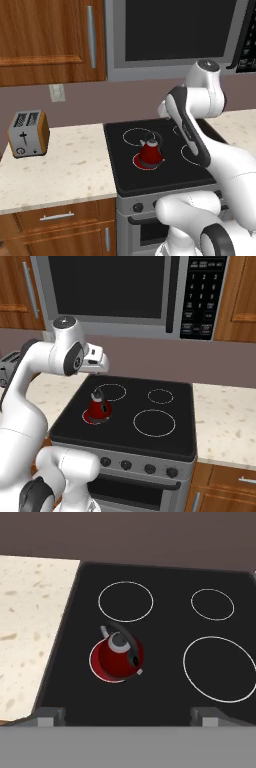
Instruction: The kettle is done boiling. Turn off the stove, then wait for 300 timesteps before moving the kettle to the dining table.
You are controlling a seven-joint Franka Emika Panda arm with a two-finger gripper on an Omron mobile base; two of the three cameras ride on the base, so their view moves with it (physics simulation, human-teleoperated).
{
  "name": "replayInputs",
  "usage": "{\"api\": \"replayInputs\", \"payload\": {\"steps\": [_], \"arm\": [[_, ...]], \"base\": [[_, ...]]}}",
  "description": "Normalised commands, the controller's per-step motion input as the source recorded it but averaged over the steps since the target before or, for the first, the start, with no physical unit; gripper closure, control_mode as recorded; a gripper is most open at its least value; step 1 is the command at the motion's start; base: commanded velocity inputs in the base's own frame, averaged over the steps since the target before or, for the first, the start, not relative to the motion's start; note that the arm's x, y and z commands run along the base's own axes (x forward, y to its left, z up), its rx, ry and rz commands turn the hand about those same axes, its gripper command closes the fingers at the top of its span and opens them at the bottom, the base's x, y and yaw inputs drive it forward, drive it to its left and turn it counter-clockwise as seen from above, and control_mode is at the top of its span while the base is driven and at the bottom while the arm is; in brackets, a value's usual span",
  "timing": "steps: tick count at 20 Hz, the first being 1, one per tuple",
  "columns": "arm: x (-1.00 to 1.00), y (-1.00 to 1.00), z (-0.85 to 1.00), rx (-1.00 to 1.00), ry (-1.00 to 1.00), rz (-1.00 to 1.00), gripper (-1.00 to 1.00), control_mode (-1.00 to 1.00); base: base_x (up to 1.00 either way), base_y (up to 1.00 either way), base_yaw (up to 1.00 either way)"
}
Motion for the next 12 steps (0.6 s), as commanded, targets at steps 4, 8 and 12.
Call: {"api": "replayInputs", "payload": {"steps": [4,8,12], "arm": [[0.0,0.0,0.05,-0.03,-0.06,0.03,-1.0,-1.0],[0.0,0.02,0.05,-0.03,-0.05,0.04,-1.0,-1.0],[0.0,0.07,0.06,-0.04,-0.03,0.05,-1.0,-1.0]], "base": [[0.0,0.0,0.0],[0.0,0.0,0.0],[0.0,0.0,0.0]]}}
